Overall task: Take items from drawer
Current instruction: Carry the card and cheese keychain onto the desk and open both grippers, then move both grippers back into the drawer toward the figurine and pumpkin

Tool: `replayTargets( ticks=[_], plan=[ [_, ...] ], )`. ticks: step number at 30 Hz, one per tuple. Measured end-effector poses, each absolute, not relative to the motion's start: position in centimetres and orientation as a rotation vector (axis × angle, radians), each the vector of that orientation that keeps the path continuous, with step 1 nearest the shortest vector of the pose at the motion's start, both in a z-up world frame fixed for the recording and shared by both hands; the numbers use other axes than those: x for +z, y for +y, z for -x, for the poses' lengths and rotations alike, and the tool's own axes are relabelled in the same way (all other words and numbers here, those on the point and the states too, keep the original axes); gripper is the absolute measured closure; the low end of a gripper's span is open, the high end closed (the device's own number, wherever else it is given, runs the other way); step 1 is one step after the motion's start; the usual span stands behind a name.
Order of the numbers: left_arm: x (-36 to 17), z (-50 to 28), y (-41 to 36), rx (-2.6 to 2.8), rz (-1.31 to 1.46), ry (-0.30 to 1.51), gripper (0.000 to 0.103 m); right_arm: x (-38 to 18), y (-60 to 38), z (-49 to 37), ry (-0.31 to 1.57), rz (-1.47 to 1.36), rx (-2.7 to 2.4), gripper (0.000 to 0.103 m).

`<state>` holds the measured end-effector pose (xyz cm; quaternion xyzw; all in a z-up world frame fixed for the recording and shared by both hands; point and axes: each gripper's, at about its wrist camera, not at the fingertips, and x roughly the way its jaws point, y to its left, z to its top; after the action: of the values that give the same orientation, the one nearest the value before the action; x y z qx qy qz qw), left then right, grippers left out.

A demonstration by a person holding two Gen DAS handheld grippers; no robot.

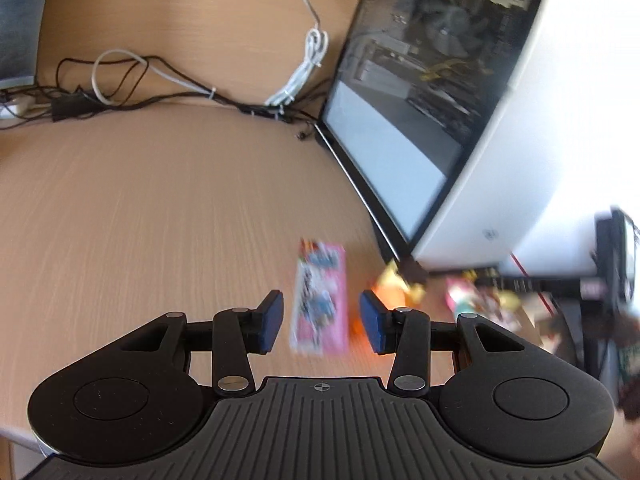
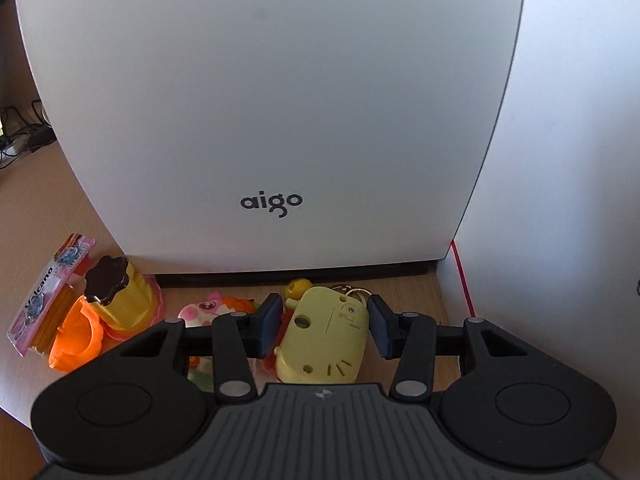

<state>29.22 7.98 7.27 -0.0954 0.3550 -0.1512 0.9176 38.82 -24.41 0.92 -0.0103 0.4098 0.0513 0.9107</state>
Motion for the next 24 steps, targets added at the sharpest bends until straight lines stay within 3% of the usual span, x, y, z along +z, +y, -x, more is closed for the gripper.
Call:
replayTargets(
  ticks=[2, 5, 11, 19, 24],
  plan=[
    [6.9, -27.7, 8.0, -0.317, 0.214, 0.752, 0.057, 1.9, -24.3, -38.0, 0.822, 0.032, 0.090, 0.054],
    [6.2, -25.5, 8.2, -0.316, 0.257, 0.777, 0.057, 4.1, -24.1, -35.6, 0.760, 0.032, 0.102, 0.043],
    [4.0, -22.2, 6.2, -0.352, 0.220, 0.844, 0.057, 5.8, -23.2, -28.4, 0.745, -0.006, 0.210, 0.040],
    [0.7, -21.3, 4.9, -0.356, 0.123, 0.989, 0.057, -0.4, -20.2, -21.4, 0.960, 0.042, 0.352, 0.040],
    [-0.1, -20.9, 4.8, -0.358, 0.122, 1.018, 0.058, -3.4, -19.1, -21.5, 1.064, 0.067, 0.396, 0.040]
  ],
)
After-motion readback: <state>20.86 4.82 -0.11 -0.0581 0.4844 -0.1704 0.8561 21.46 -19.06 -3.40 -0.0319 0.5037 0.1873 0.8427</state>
